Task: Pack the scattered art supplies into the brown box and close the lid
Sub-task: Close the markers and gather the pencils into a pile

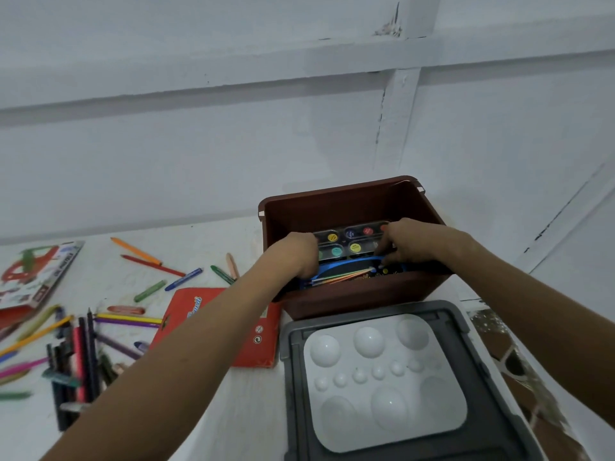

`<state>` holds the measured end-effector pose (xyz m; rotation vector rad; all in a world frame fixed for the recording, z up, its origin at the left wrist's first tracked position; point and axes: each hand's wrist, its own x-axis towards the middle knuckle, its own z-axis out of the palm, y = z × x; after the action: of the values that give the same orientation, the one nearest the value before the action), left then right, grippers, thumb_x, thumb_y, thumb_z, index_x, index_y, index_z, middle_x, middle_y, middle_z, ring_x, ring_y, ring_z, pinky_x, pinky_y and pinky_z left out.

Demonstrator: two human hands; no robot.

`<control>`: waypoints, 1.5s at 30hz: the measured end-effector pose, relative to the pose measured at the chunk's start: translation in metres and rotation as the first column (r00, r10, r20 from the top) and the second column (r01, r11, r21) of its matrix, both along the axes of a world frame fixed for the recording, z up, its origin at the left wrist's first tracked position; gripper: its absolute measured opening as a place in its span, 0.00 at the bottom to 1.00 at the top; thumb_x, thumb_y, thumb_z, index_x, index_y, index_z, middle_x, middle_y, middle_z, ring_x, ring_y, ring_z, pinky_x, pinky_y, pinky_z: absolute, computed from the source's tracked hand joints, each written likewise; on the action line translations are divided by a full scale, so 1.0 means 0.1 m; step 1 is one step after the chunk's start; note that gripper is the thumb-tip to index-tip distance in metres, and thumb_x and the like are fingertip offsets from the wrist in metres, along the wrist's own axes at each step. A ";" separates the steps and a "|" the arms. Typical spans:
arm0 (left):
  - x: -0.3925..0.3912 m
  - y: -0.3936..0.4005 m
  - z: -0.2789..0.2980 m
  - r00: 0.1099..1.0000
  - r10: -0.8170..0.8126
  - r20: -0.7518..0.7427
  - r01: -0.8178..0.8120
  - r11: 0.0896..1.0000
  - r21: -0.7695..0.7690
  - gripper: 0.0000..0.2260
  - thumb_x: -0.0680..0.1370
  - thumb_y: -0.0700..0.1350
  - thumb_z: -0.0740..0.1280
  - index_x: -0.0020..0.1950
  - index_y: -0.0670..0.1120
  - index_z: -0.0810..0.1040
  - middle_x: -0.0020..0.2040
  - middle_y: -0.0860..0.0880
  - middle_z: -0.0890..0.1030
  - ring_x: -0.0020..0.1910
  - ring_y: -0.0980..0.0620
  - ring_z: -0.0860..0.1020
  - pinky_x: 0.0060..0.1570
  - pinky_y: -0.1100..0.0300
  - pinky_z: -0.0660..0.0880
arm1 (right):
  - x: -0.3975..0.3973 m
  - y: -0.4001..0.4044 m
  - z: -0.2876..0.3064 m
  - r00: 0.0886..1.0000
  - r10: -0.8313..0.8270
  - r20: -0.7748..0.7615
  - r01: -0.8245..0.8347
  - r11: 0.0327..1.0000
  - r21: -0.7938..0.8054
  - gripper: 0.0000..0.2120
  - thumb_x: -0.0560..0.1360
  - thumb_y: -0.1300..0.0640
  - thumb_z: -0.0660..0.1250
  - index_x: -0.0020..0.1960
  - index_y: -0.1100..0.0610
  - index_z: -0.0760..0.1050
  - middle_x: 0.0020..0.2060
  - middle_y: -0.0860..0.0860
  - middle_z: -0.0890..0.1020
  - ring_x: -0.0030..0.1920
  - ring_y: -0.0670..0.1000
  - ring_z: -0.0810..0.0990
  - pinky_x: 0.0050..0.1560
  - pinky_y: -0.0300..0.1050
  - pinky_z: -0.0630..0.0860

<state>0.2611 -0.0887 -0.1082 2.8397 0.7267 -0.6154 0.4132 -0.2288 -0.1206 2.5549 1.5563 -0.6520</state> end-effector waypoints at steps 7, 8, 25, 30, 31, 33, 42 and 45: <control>-0.03 -0.07 -0.16 0.989 -0.075 0.130 0.057 0.989 0.136 0.13 0.78 0.39 0.61 0.62 0.41 0.75 0.56 0.42 0.78 0.53 0.43 0.78 0.48 0.53 0.75 | -0.05 -0.07 0.00 1.000 -0.023 0.007 0.023 0.999 -0.029 0.16 0.75 0.49 0.68 0.60 0.55 0.79 0.57 0.52 0.79 0.50 0.49 0.75 0.51 0.39 0.72; -0.01 -0.07 -0.16 0.994 -0.090 0.066 0.081 0.989 0.123 0.14 0.79 0.40 0.61 0.64 0.41 0.73 0.59 0.41 0.77 0.56 0.43 0.77 0.51 0.53 0.74 | -0.07 -0.08 0.00 0.999 -0.032 0.003 0.033 0.998 -0.052 0.16 0.76 0.50 0.67 0.60 0.55 0.78 0.57 0.53 0.79 0.50 0.49 0.76 0.52 0.40 0.71; -0.08 -0.04 -0.05 0.985 -0.174 -0.016 0.173 0.984 -0.044 0.18 0.76 0.37 0.64 0.67 0.42 0.74 0.62 0.41 0.77 0.59 0.43 0.77 0.55 0.55 0.74 | -0.16 0.05 0.00 0.971 -0.068 -0.228 0.032 0.987 -0.158 0.21 0.74 0.61 0.68 0.66 0.49 0.73 0.60 0.50 0.76 0.53 0.48 0.74 0.57 0.42 0.72; -0.22 0.20 0.20 0.944 -0.098 0.314 0.123 0.990 -0.062 0.18 0.70 0.47 0.75 0.58 0.47 0.80 0.52 0.49 0.81 0.49 0.50 0.78 0.44 0.60 0.74 | -0.32 0.13 0.15 0.953 -0.019 -0.302 0.114 0.947 0.300 0.17 0.69 0.53 0.75 0.56 0.49 0.79 0.49 0.45 0.81 0.47 0.42 0.79 0.50 0.36 0.76; -0.29 0.27 0.29 0.917 -0.073 0.393 0.111 0.991 -0.075 0.17 0.69 0.48 0.75 0.57 0.47 0.81 0.50 0.50 0.80 0.46 0.52 0.77 0.43 0.62 0.71 | -0.39 0.18 0.22 0.953 -0.005 -0.302 0.116 0.929 0.351 0.16 0.68 0.53 0.75 0.55 0.49 0.79 0.47 0.44 0.81 0.46 0.42 0.80 0.48 0.34 0.76; -0.49 0.43 0.44 0.858 -0.001 0.513 0.066 0.992 -0.109 0.16 0.70 0.48 0.74 0.56 0.48 0.81 0.47 0.52 0.79 0.45 0.54 0.75 0.44 0.64 0.69 | -0.56 0.35 0.33 0.944 0.040 -0.327 0.108 0.900 0.422 0.15 0.68 0.54 0.76 0.54 0.48 0.79 0.44 0.44 0.82 0.43 0.42 0.81 0.46 0.33 0.76; -2.01 1.42 0.35 0.735 0.371 0.568 -0.244 0.926 -0.289 0.09 0.71 0.50 0.73 0.49 0.52 0.81 0.45 0.55 0.80 0.43 0.55 0.79 0.42 0.64 0.75 | -1.80 1.56 0.58 0.870 0.281 -0.406 0.001 0.821 0.571 0.12 0.70 0.52 0.74 0.53 0.50 0.81 0.45 0.44 0.82 0.44 0.41 0.81 0.46 0.33 0.78; -2.68 1.80 0.18 0.700 0.454 0.551 -0.324 0.890 -0.321 0.07 0.72 0.51 0.73 0.47 0.52 0.81 0.44 0.55 0.82 0.41 0.57 0.80 0.44 0.60 0.76 | -2.29 2.00 0.50 0.845 0.330 -0.420 -0.029 0.813 0.581 0.11 0.70 0.53 0.74 0.52 0.51 0.81 0.44 0.46 0.83 0.43 0.43 0.82 0.47 0.35 0.78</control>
<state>-0.0071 0.0910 -0.0897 2.3398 1.0125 0.2938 0.1840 -0.0289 -0.0704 2.6726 2.4689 -1.0423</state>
